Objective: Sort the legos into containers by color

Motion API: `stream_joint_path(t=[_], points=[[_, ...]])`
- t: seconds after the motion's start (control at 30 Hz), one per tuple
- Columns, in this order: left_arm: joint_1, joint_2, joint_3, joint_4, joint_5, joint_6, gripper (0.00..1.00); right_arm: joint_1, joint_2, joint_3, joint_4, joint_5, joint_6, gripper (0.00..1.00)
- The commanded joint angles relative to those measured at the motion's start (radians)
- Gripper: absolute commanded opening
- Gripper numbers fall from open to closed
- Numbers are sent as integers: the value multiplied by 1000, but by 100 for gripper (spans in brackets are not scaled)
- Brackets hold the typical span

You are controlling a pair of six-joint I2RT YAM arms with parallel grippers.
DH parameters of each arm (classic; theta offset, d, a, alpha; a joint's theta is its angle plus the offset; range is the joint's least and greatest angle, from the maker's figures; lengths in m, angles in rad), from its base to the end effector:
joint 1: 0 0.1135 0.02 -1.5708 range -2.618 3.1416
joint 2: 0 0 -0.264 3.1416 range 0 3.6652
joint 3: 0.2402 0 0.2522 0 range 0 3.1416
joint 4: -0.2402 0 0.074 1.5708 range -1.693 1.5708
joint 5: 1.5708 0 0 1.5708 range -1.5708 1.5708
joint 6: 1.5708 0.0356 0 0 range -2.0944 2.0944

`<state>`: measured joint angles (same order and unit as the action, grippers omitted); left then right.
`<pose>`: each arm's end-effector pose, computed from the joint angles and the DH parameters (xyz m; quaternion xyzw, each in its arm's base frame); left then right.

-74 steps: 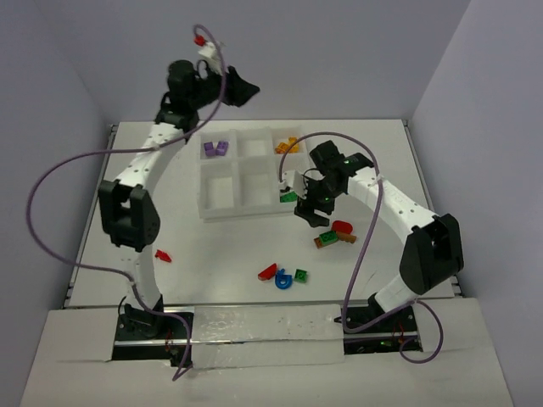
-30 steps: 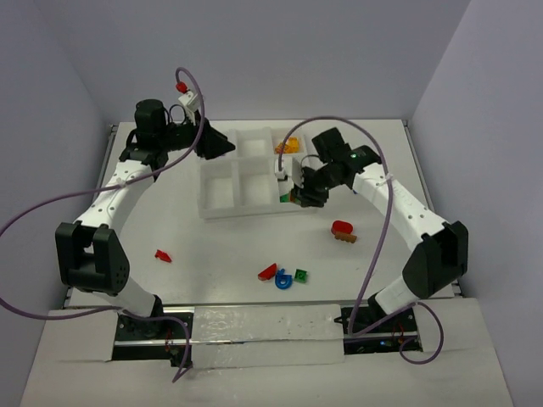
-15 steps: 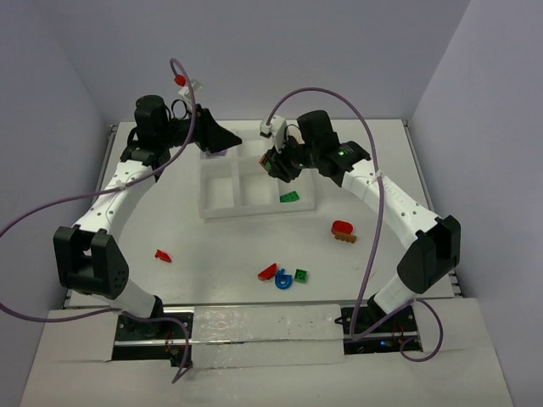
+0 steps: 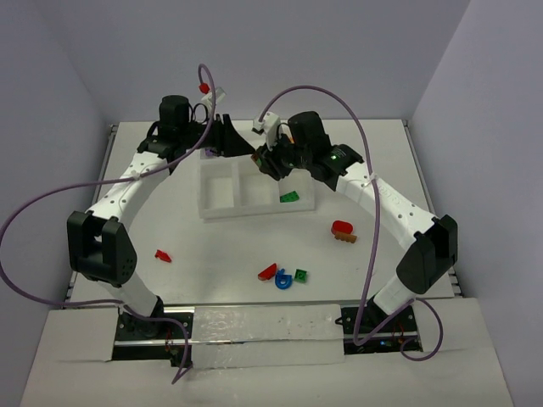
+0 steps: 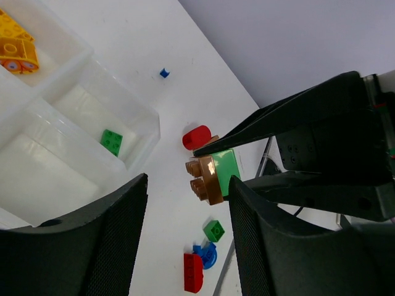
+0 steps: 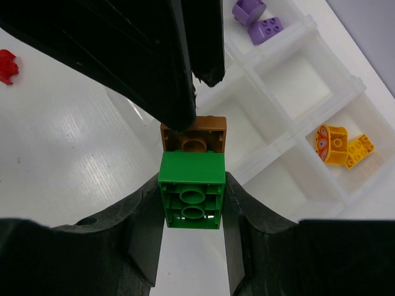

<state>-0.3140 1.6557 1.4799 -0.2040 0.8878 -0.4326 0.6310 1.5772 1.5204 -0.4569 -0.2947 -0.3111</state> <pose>0.3564 -0.1448 0.3570 0.1962 0.7606 -0.5158 0.3420 0.2876 0.2230 0.3704 -0.4536 0.7276 0.2046 0.4723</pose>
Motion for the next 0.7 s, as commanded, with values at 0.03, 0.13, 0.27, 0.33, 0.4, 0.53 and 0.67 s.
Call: stream_joint_path(t=[0.03,0.13,0.27,0.33,0.4,0.53,0.67], points=[[-19,2,54,-32,23,15,59,23,-22,48,55,15,8,0],[-23,6,54,-35,25,17,57,28,-20,55,57,20,7,0],[-27,9,57,-41,23,24,47,37,-18,62,63,29,9,0],[-31,10,56,-46,20,31,42,42,-17,67,69,38,15,0],[-34,9,54,-49,19,32,33,45,-19,69,76,52,19,0],[-34,10,51,-48,23,34,15,49,-19,70,87,80,34,0],[-35,17,56,-51,26,32,0,53,-19,71,105,102,52,0]])
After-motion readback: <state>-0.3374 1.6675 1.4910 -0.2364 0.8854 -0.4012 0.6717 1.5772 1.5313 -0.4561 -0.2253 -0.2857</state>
